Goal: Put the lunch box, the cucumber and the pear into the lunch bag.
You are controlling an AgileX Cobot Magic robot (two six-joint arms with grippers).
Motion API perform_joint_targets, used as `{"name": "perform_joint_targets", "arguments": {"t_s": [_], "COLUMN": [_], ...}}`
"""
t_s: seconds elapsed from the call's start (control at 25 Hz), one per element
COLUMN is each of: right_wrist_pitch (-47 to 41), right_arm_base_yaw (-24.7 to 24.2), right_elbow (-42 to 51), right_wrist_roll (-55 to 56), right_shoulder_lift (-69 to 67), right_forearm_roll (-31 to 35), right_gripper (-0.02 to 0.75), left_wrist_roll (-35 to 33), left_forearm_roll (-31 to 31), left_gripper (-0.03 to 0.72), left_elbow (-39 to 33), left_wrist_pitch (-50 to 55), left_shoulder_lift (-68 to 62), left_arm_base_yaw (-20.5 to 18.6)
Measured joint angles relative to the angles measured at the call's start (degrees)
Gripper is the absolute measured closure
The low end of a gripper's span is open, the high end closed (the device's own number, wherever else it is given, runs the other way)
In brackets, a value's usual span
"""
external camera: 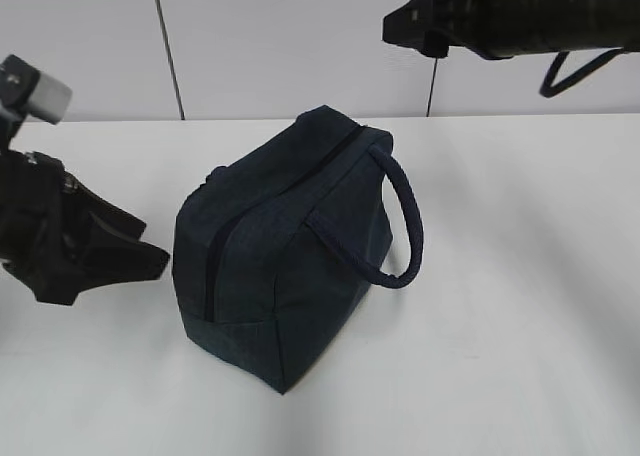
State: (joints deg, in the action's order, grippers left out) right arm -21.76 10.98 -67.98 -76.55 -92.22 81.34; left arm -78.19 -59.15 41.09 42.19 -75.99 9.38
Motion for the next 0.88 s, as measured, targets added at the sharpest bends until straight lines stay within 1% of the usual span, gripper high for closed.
{"name": "perform_joint_targets", "arguments": {"t_s": [0.04, 0.08, 0.12, 0.2, 0.28, 0.32, 0.36, 0.44, 0.52, 0.64, 0.76, 0.88], "right_wrist_pitch": [-0.24, -0.75, -1.58, -4.74, -9.25, -12.10, -14.42, -19.36, -22.80, -26.36, -29.23, -32.98], "right_arm_base_yaw": [0.00, 0.00, 0.00, 0.00, 0.00, 0.00, 0.00, 0.00, 0.00, 0.00, 0.00, 0.00], "right_elbow": [1.49, 2.82, 4.45, 7.25, 9.64, 10.56, 11.21, 12.89, 14.97, 19.57, 24.39, 28.20], "right_wrist_roll": [5.03, 10.68, 15.70, 27.92, 39.40, 45.34, 50.61, 58.29, 64.26, 70.28, 72.43, 72.93], "right_shoulder_lift": [2.07, 4.18, 5.95, 9.84, 13.00, 14.58, 16.10, 19.03, 22.65, 31.14, 41.54, 51.18], "right_forearm_roll": [-5.74, -12.08, -17.68, -31.30, -43.00, -48.86, -54.12, -62.17, -68.82, -75.96, -79.37, -80.77], "right_gripper": [0.179, 0.185, 0.198, 0.226, 0.239, 0.243, 0.244, 0.247, 0.250, 0.251, 0.251, 0.251], "left_wrist_roll": [3.23, 7.74, 13.22, 25.72, 40.82, 46.40, 51.93, 59.80, 64.51, 67.22, 67.94, 68.36], "left_forearm_roll": [2.98, 6.00, 10.37, 20.03, 30.90, 35.94, 39.58, 45.92, 49.45, 51.40, 51.75, 51.69], "left_gripper": [0.317, 0.317, 0.317, 0.317, 0.319, 0.323, 0.330, 0.340, 0.342, 0.343, 0.344, 0.346], "left_elbow": [0.00, 0.00, 0.00, 0.00, -0.30, -0.43, -0.55, -0.61, -0.74, -0.85, -0.92, -2.12], "left_wrist_pitch": [-1.27, -2.52, -3.23, -3.50, -2.23, -0.86, 0.72, 3.49, 6.20, 9.48, 11.92, 12.65], "left_shoulder_lift": [1.99, 4.43, 6.88, 11.19, 15.76, 17.70, 20.04, 25.19, 30.36, 38.49, 45.30, 49.98], "left_arm_base_yaw": [0.00, 0.00, 0.00, 0.00, 0.00, 0.00, 0.00, 0.00, 0.00, 0.00, 0.00, 0.00]}}
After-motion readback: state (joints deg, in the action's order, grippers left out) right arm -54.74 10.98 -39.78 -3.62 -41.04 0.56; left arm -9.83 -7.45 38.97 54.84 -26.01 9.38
